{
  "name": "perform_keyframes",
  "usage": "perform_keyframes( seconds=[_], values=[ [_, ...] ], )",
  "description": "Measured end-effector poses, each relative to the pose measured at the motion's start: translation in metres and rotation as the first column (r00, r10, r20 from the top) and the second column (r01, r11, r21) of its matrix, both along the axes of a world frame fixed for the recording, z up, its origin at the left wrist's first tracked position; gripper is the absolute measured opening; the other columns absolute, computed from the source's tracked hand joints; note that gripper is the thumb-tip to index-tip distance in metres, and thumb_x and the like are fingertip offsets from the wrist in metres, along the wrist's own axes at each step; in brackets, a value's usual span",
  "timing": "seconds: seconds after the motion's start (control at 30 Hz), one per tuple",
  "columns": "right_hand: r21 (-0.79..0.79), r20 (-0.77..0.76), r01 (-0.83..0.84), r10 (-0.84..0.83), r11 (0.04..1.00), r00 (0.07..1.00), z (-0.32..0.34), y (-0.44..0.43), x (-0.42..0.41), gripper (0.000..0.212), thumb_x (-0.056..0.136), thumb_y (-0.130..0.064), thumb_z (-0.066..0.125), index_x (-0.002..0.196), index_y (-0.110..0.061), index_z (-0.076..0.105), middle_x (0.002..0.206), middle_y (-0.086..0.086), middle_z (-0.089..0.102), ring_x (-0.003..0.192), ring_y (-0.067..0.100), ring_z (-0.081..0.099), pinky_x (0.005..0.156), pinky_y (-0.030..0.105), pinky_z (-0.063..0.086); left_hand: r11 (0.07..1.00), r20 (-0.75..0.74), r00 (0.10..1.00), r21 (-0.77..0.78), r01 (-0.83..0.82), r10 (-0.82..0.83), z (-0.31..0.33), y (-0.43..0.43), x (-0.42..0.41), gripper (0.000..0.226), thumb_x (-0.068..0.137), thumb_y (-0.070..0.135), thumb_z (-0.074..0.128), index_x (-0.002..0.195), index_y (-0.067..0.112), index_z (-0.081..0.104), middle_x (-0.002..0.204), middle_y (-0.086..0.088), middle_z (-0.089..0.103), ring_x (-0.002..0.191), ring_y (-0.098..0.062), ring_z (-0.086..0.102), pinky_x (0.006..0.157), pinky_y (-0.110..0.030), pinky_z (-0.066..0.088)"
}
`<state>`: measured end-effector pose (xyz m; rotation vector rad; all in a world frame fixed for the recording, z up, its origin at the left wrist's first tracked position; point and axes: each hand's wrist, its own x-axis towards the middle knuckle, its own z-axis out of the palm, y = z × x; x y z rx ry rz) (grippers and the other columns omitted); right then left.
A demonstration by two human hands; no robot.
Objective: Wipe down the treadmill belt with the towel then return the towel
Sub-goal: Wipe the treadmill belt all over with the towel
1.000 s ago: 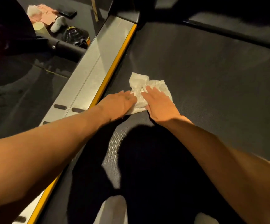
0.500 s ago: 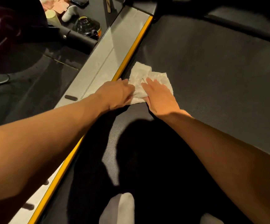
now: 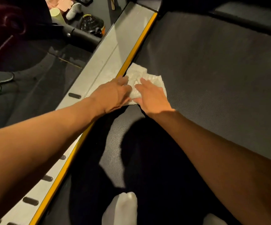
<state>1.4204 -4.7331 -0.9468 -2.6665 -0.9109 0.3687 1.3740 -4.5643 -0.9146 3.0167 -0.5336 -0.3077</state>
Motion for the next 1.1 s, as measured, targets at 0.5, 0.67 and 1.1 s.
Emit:
perform_keyframes(
  seconds=[0.5, 0.67, 1.1],
  values=[
    [0.073, -0.014, -0.009, 0.010, 0.997, 1.000, -0.010, -0.039, -0.028, 0.051, 0.097, -0.022, 0.049, 0.145, -0.014, 0.033, 0.159, 0.002, 0.016, 0.146, 0.021, 0.012, 0.116, 0.034, 0.006, 0.993, -0.153, 0.988, 0.114, 0.012, 0.006, 0.008, -0.052, 0.007, 0.018, 0.085, 0.033, 0.055, 0.089, 0.017, 0.047, 0.098, -0.010, 0.065, 0.085, -0.030, 0.061, 0.066, -0.030, 0.042],
    [0.132, -0.088, 0.030, -0.019, 0.991, 0.996, -0.008, -0.102, -0.073, 0.051, 0.099, -0.031, 0.046, 0.147, -0.025, 0.030, 0.154, 0.000, 0.031, 0.139, 0.024, 0.031, 0.110, 0.035, 0.029, 0.953, -0.084, 0.955, 0.083, 0.292, -0.286, 0.005, -0.085, -0.033, 0.056, 0.087, 0.056, 0.023, 0.118, 0.017, 0.049, 0.113, -0.003, 0.057, 0.094, -0.024, 0.061, 0.074, -0.033, 0.046],
    [0.142, 0.003, 0.120, -0.122, 0.983, 0.993, -0.005, -0.182, -0.072, 0.027, 0.090, -0.022, 0.051, 0.114, -0.019, 0.064, 0.128, 0.007, 0.058, 0.118, 0.028, 0.053, 0.102, 0.040, 0.042, 0.794, -0.008, 0.801, 0.133, 0.594, -0.598, -0.009, -0.158, 0.003, 0.037, 0.093, 0.046, 0.040, 0.115, 0.016, 0.043, 0.101, -0.002, 0.059, 0.080, -0.025, 0.064, 0.060, -0.033, 0.043]
  ],
)
